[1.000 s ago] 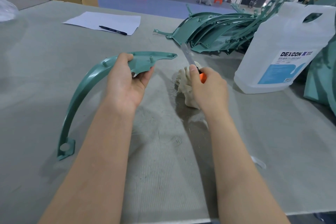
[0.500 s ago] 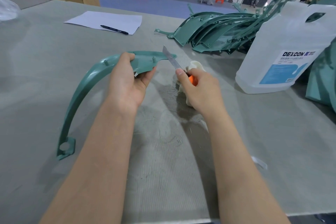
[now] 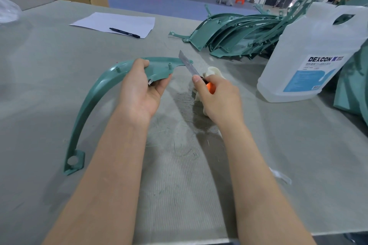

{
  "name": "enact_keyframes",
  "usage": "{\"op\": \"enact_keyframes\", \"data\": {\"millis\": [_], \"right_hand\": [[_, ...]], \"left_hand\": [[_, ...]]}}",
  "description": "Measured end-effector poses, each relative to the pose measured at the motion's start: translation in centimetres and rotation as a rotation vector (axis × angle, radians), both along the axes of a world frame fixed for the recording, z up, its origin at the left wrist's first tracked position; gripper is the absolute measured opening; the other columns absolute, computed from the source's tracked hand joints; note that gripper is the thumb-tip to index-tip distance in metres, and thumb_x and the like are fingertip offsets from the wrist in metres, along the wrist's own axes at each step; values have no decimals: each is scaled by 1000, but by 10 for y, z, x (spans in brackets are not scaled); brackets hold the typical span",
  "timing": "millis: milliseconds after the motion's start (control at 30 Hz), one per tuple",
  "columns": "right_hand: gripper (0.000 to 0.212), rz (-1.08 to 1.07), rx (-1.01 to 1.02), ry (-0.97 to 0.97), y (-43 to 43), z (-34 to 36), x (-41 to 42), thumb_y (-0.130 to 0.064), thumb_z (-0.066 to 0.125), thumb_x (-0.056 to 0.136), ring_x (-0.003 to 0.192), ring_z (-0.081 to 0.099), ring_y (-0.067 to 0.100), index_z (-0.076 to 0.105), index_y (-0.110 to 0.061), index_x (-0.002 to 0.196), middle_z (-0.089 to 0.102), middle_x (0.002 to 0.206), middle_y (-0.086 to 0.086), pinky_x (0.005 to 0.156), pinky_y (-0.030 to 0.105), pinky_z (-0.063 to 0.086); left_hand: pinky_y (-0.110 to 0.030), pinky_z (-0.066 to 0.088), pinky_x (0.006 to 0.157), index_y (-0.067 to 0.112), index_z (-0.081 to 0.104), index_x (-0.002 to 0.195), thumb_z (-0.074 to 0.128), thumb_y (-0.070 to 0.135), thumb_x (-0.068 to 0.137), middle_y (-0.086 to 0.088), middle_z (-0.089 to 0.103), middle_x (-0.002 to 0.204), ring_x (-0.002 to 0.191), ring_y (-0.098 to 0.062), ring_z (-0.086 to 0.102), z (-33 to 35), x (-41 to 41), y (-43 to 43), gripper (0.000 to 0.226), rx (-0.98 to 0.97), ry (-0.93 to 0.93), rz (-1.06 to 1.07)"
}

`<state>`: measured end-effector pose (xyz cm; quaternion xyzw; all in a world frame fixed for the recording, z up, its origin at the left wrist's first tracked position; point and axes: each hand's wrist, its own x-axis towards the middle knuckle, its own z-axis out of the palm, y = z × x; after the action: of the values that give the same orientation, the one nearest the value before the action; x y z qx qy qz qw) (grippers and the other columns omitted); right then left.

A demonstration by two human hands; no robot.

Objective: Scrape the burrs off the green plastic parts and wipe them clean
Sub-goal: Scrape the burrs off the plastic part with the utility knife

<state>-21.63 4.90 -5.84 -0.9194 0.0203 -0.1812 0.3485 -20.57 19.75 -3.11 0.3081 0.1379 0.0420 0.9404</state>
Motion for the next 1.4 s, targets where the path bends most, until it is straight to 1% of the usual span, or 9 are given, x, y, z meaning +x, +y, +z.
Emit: {"op": "enact_keyframes", "data": {"millis": [167,267,367,433,600,733,900,1267,1400], "right_hand": [[45,60,108,25,-3,3,-1,-57,46,94,69,49,17,51,-25,63,48,64,-4,58,30,35],[44,111,172,35,-5,4,-2,-58,52,90,64,45,14,57,-18,70,52,71,4,60,28,35],[19,225,203,72,-7,6,-2,-44,60,91,81,44,22,55,-26,87,53,88,6,78,31,38],[10,283,255,67,-8,10,-5,-37,58,94,81,44,21,56,-28,96,48,85,-1,76,33,38],[25,176,237,-8,-11,19,-10,-28,44,102,56,55,10,65,-15,101,61,71,1,56,22,46],[33,146,319,33,-10,20,-11,-26,37,104,44,48,10,57,-2,93,57,67,6,42,19,42],[40,187,336,40,-9,21,-12,-30,37,104,43,49,17,53,4,89,56,62,7,46,29,45],[39,209,310,57,-11,18,-10,-28,38,104,40,48,2,52,7,93,54,67,3,40,15,40],[37,232,324,82,-13,15,-8,-30,38,104,45,50,16,52,-4,83,52,61,5,43,22,42]], "left_hand": [[-30,58,57,0,53,93,51,4,92,-16,60,93,95,-32,67,-1,1,3,4,-50,17,-6],[-28,57,55,0,54,98,52,4,91,-18,60,98,106,-35,65,-3,1,3,8,-71,23,-10],[-31,59,58,1,55,91,52,4,91,-16,59,90,91,-32,67,-2,1,3,5,-76,8,17],[-32,59,59,1,55,90,52,4,92,-15,59,88,78,-26,65,-1,0,4,5,-80,4,38],[-32,60,62,2,55,87,52,4,92,-13,60,85,73,-24,65,1,-2,4,6,-86,-3,39],[-32,59,61,1,56,92,52,5,91,-15,61,91,92,-31,68,2,-2,3,5,-71,-8,-1],[-25,55,54,1,56,100,51,5,91,-16,61,100,109,-34,64,2,-2,2,11,-24,1,-31],[-22,53,48,1,54,96,51,6,92,-18,59,106,111,-36,62,2,-3,3,7,-52,18,-71],[-23,53,46,1,52,99,50,5,92,-19,58,109,110,-37,63,2,-3,5,9,-73,25,-79]]}}
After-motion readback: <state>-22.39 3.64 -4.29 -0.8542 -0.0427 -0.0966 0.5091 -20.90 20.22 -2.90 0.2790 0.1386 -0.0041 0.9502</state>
